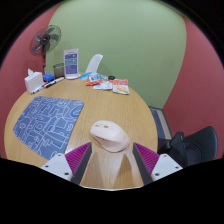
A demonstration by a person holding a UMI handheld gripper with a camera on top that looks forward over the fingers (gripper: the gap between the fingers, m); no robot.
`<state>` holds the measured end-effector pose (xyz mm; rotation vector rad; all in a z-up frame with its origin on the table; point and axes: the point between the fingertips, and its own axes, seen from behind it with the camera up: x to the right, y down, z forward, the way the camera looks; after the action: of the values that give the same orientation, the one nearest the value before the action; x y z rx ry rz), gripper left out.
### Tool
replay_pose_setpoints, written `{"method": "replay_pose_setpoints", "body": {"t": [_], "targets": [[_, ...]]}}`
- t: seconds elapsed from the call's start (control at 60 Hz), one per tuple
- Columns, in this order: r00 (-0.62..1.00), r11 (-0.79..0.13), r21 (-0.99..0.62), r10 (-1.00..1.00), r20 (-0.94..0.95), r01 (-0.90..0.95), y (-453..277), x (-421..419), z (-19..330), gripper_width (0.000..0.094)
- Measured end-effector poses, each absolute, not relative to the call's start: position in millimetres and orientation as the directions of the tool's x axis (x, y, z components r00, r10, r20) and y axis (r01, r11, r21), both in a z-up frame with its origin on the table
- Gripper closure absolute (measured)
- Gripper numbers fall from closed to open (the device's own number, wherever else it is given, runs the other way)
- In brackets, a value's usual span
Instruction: Arrange mouse
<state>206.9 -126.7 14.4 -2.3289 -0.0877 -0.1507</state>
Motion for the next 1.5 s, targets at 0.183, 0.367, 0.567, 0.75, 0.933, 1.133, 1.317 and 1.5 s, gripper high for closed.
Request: {"method": "replay_pose_setpoints", "body": {"t": [0.183, 0.367, 0.567, 0.75, 0.933, 1.133, 1.317, 1.5], "targets": [[0.992, -0.683, -0.721, 0.068, 0.103, 0.122, -85, 215, -2, 0.0105], [0.998, -0.677, -0.733, 0.039, 0.045, 0.059, -46, 227, -8, 0.0121], [0.998, -0.657, -0.752, 0.043, 0.035, 0.054, -30, 221, -9, 0.0427], [1.0, -0.685, -0.728, -0.023, 0.016, -0.004, -34, 223, -6, 0.055], [0.988, -0.648, -0.761, -0.136, 0.076, -0.031, -47, 243, 39, 0.0573], [0.968, -0.468, -0.883, -0.236, 0.081, -0.04, -43, 234, 177, 0.0573], [0.992, -0.361, -0.932, -0.123, 0.004, -0.041, -28, 109, 243, 0.0573], [0.999, -0.506, -0.861, -0.016, -0.051, -0.052, -27, -18, 129, 0.0572]]}}
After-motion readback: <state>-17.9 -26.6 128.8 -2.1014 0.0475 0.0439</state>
